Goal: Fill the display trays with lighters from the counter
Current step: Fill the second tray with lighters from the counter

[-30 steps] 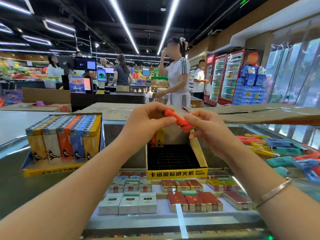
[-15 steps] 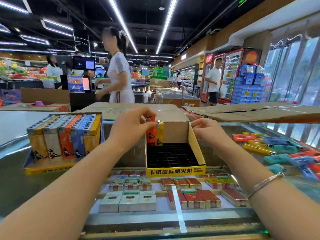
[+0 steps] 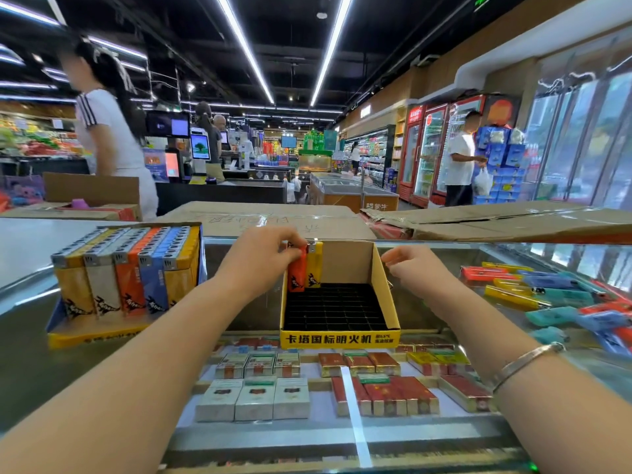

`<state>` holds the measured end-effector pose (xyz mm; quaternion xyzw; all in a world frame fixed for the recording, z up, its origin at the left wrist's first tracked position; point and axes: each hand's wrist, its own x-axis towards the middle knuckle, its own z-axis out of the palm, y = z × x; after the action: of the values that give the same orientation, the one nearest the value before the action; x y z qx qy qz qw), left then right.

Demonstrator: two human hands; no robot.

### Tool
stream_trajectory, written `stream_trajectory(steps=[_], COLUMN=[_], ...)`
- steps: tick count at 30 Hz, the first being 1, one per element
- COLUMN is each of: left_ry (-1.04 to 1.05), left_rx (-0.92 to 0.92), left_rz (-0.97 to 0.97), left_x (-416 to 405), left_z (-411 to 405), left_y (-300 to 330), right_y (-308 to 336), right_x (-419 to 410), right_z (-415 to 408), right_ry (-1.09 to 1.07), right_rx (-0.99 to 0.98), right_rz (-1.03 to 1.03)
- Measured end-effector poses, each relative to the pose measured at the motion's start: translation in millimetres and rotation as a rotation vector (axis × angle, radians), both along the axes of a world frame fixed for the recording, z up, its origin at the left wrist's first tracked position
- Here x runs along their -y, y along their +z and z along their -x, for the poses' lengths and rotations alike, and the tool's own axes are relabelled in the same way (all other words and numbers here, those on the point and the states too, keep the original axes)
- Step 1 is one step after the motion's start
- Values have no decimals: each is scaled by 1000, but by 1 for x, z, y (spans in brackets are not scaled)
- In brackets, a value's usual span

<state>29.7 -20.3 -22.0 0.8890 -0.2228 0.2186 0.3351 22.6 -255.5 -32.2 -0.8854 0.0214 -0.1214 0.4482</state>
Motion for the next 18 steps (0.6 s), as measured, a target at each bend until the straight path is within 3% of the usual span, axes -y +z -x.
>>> stream_trajectory(steps=[10,15,18], left_ry=[-39,16,12], left_rx=[-39,29,25], left_rz=[150,15,27], left_x=[6,23,31], left_z=[-8,-26,-37], left_y=[-8,-6,-13], right_y=[-7,-6,-8], right_x=[-6,-7,1], right_z=[-8,-22,-28], right_ry=[98,61,-25], right_rx=[-69,-62,-66], right_rz=[119,227,401])
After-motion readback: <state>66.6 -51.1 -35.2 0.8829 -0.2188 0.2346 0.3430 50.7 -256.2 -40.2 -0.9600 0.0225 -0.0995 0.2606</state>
